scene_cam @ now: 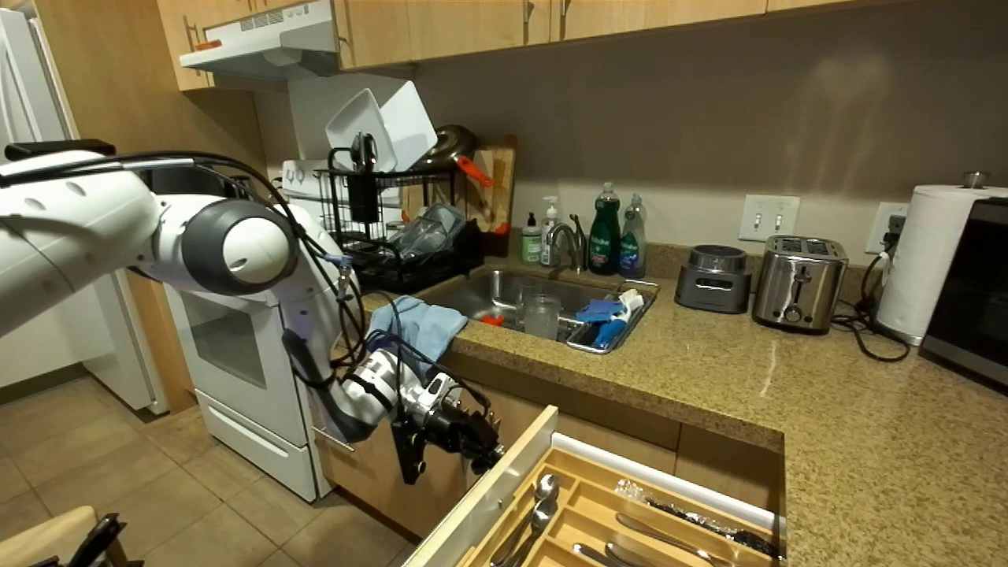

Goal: Close the drawer

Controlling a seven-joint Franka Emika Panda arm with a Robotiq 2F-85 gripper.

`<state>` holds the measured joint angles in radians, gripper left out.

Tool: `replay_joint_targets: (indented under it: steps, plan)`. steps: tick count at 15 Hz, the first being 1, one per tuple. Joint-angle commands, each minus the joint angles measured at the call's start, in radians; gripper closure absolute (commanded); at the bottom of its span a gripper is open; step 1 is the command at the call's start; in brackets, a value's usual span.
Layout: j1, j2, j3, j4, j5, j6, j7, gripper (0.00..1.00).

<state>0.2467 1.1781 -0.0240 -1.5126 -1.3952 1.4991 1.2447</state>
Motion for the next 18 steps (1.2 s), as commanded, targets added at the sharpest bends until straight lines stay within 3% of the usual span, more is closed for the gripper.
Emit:
replay_joint_targets:
  steps: [1,18]
  plan:
    - [-0.031,-0.012,-0.003,-0.001,-0.009,-0.021,0.015,1.00]
    - [-0.163,-0.003,-0.067,0.102,0.025,-0.023,-0.004,1.00]
